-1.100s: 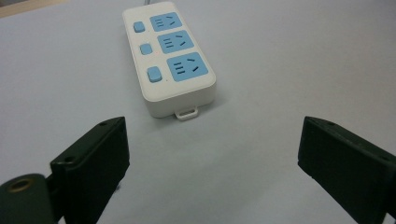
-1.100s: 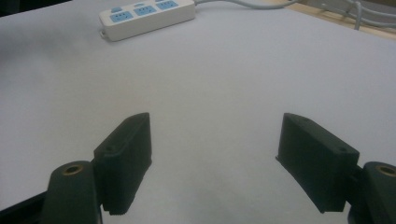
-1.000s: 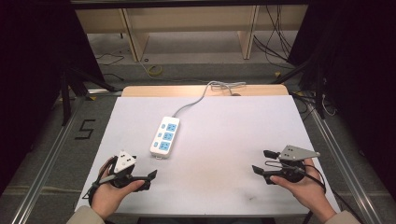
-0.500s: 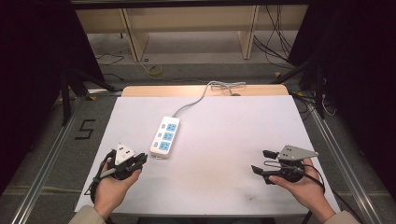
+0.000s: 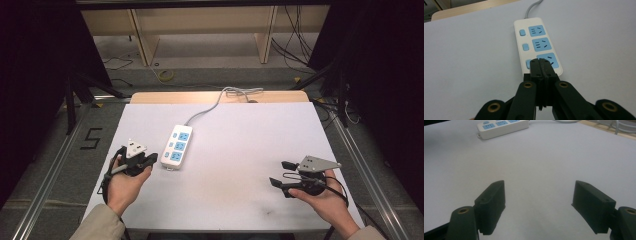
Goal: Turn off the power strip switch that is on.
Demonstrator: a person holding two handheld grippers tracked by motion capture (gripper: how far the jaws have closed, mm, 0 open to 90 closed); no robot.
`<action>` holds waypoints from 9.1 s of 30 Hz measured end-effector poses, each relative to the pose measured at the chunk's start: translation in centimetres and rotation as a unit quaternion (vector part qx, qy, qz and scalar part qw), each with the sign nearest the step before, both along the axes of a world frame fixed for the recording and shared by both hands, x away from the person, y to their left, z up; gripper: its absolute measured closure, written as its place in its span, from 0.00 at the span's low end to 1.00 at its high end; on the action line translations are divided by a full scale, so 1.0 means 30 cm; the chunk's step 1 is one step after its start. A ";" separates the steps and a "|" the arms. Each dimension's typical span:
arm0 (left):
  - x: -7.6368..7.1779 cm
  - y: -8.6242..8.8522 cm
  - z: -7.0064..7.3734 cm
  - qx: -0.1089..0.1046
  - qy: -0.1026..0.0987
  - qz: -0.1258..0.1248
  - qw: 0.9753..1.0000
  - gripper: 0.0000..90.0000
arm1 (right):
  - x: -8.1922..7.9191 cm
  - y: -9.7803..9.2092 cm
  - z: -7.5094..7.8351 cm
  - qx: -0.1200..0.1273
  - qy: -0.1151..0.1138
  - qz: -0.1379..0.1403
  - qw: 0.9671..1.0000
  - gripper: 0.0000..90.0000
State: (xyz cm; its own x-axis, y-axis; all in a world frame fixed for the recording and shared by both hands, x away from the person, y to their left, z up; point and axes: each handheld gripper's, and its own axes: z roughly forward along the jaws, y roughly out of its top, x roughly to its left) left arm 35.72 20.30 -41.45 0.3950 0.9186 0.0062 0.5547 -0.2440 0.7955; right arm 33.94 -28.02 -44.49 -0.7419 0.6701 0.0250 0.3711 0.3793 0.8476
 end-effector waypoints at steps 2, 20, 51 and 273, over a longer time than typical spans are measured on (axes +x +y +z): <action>0.008 0.001 0.002 -0.006 0.002 0.001 1.000 1.00 | 0.000 0.000 0.000 0.000 0.000 0.000 1.000 0.30; 0.101 -0.010 0.022 0.000 0.012 0.012 1.000 1.00 | -0.002 0.008 0.000 -0.003 0.000 0.005 1.000 0.30; 0.224 -0.035 0.039 0.009 0.024 0.026 0.999 1.00 | -0.002 0.013 -0.004 -0.006 0.004 0.010 1.000 0.30; 0.484 -0.158 -0.083 0.103 0.205 -0.002 0.973 1.00 | -0.010 0.015 -0.012 -0.006 0.012 0.011 1.000 0.29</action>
State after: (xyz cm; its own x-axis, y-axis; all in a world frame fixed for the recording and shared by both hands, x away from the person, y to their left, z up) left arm 50.23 15.56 -43.95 0.4073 0.9128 0.0309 0.8137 -0.3781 0.4415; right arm 33.63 -27.59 -44.83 -0.7552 0.6546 0.0349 0.3826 0.3969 0.8343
